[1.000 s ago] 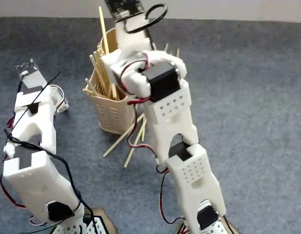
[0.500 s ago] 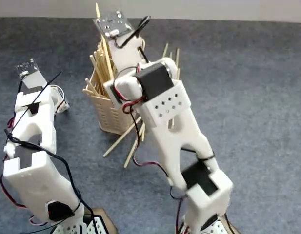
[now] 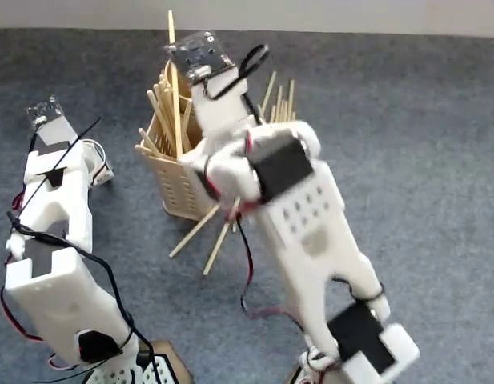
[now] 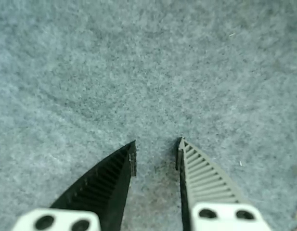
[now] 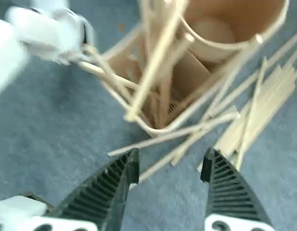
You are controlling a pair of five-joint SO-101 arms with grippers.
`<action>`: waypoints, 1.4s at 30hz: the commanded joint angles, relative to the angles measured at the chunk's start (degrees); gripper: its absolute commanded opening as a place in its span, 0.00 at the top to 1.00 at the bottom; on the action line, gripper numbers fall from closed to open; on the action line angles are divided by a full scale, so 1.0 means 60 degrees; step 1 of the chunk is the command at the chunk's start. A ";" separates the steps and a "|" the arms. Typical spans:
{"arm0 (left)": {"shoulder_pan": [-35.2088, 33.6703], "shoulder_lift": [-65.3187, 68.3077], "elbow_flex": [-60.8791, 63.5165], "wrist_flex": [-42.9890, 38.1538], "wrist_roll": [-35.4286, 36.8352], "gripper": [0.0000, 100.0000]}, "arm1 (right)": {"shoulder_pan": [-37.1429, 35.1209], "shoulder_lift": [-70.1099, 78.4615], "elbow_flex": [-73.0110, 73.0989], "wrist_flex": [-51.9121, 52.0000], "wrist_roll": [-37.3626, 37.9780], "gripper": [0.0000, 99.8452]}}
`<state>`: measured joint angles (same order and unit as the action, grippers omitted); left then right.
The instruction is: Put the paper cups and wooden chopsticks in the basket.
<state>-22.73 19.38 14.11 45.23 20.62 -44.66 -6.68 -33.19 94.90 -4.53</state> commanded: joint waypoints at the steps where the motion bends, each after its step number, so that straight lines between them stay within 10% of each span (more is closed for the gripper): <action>1: 0.0256 0.0007 -0.0154 -0.0190 -0.0059 0.83 | -0.0652 -0.0828 -0.0344 -0.0755 -0.0088 0.78; 24: 0.0256 0.0007 -0.0168 -0.0190 -0.0059 0.83 | -0.0388 -0.0813 0.1267 -0.0418 -0.0044 0.78; 42: 0.0256 0.0007 -0.0154 -0.0190 -0.0059 0.83 | -0.0374 -0.0300 0.2176 -0.3963 0.0293 0.78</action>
<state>-22.73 19.38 14.11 45.23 20.62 -45.98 -8.79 -20.79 74.15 -3.47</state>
